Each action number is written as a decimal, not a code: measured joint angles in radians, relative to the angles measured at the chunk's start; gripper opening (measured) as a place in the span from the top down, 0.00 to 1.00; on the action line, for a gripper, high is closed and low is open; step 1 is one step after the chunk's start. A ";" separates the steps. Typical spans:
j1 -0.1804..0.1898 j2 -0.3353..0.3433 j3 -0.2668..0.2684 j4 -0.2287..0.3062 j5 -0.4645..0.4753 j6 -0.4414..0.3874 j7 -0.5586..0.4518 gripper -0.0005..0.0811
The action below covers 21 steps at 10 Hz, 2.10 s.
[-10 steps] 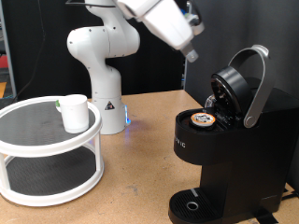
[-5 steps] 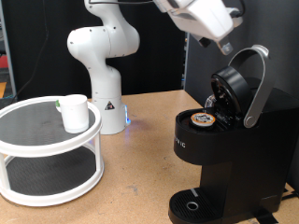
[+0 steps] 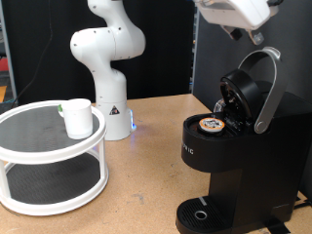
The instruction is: Make a cup of coffee with the keurig machine
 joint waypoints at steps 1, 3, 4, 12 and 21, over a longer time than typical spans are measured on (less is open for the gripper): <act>0.004 -0.004 0.016 0.000 0.000 0.014 0.018 0.24; 0.009 -0.008 0.043 0.000 0.000 0.033 0.049 0.46; 0.010 -0.008 0.057 -0.001 0.000 0.047 0.066 0.62; 0.012 0.019 0.161 -0.022 -0.021 0.169 0.141 0.99; -0.008 0.009 0.157 -0.039 -0.086 0.157 0.135 0.99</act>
